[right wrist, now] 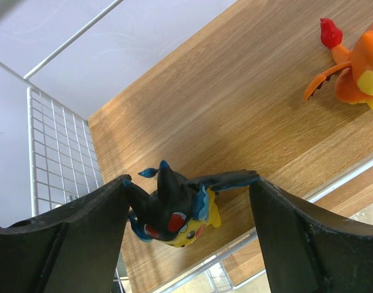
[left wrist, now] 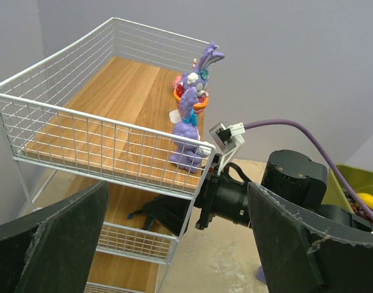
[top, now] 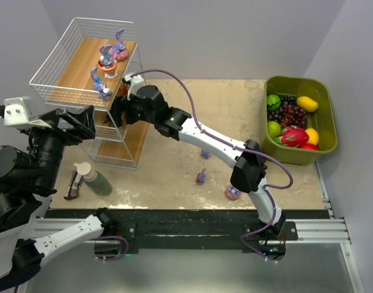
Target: Place and organize the plastic toys onto the shelf
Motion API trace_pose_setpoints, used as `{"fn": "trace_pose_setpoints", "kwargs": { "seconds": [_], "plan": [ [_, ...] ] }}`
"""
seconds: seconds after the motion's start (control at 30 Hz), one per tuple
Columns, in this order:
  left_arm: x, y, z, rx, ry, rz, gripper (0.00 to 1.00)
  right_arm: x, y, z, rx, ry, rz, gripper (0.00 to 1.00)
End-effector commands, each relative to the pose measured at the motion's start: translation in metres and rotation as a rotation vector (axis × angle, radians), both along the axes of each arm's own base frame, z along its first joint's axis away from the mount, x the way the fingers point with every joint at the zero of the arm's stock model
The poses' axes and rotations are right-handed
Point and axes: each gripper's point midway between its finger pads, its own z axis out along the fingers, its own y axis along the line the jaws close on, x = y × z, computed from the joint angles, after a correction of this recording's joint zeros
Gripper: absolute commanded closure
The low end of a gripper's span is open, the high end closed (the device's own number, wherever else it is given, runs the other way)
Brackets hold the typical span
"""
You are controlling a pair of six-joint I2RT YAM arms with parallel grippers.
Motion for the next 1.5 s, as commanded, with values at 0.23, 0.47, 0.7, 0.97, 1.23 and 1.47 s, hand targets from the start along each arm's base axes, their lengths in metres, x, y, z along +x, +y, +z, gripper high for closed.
{"fn": "trace_pose_setpoints", "kwargs": {
  "seconds": [0.23, 0.47, 0.7, 0.97, 1.23, 1.47],
  "plan": [
    [0.002, 0.0, 0.005, -0.003, -0.015, 0.013, 0.0, -0.025, -0.007, 0.08, 0.167, -0.093, 0.033, 0.07],
    [0.002, -0.001, 0.004, -0.006, -0.015, 0.008, 0.0, -0.029, -0.017, 0.097, 0.207, -0.13, 0.02, 0.01],
    [0.002, 0.0, 0.004, -0.006, -0.015, 0.008, 0.01, -0.036, -0.023, 0.108, 0.234, -0.148, 0.04, 0.01],
    [0.002, -0.001, 0.004, -0.008, -0.014, 0.004, 0.01, -0.04, -0.019, 0.101, 0.248, -0.126, 0.06, 0.01],
    [0.001, -0.001, 0.004, -0.009, -0.015, 0.004, 0.01, -0.041, -0.026, 0.1, 0.309, -0.118, 0.044, 0.01],
    [0.001, 0.0, 0.004, -0.013, -0.014, 0.005, 0.0, -0.046, -0.028, 0.113, 0.381, -0.137, 0.058, 0.01]
  ]
}}
